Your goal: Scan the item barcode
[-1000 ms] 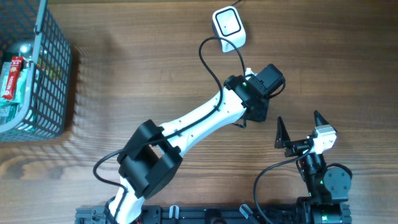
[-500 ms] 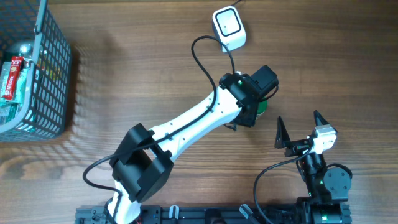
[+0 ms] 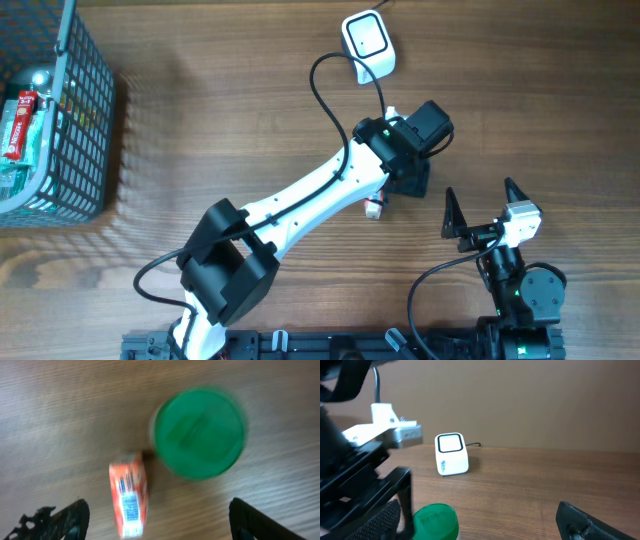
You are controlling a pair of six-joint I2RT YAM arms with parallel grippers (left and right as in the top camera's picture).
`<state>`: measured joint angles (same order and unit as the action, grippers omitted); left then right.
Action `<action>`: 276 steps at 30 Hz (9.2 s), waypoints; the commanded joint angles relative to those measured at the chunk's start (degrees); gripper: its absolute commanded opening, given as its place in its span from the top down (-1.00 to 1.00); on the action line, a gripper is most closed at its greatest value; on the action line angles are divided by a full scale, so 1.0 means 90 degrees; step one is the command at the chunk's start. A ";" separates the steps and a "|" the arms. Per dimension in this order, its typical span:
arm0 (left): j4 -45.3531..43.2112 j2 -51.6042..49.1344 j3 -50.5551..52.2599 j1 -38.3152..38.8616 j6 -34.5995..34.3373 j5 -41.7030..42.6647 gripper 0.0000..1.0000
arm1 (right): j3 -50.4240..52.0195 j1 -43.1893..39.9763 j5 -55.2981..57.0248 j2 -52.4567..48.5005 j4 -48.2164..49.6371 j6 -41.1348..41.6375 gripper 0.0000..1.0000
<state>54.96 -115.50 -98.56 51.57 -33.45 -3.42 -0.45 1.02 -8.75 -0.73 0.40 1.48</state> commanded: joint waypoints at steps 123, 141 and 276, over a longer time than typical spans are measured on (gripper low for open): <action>-0.0860 -0.0272 -0.0017 0.0447 0.1282 0.0423 -0.49 | 0.0017 0.0010 -0.0010 0.0010 0.0022 0.0007 -1.00; -0.1178 0.0046 -0.0015 0.0240 0.1668 -0.0750 -0.83 | 0.0017 0.0010 -0.0010 0.0010 0.0022 0.0007 -0.99; -0.2657 0.3616 -0.0010 -0.9384 0.2093 0.0381 0.24 | 0.0017 0.0010 -0.0010 0.0010 0.0022 0.0007 -1.00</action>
<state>31.20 -88.75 -97.86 -33.69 -14.48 0.30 -0.45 1.02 -8.78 -0.73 0.43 1.69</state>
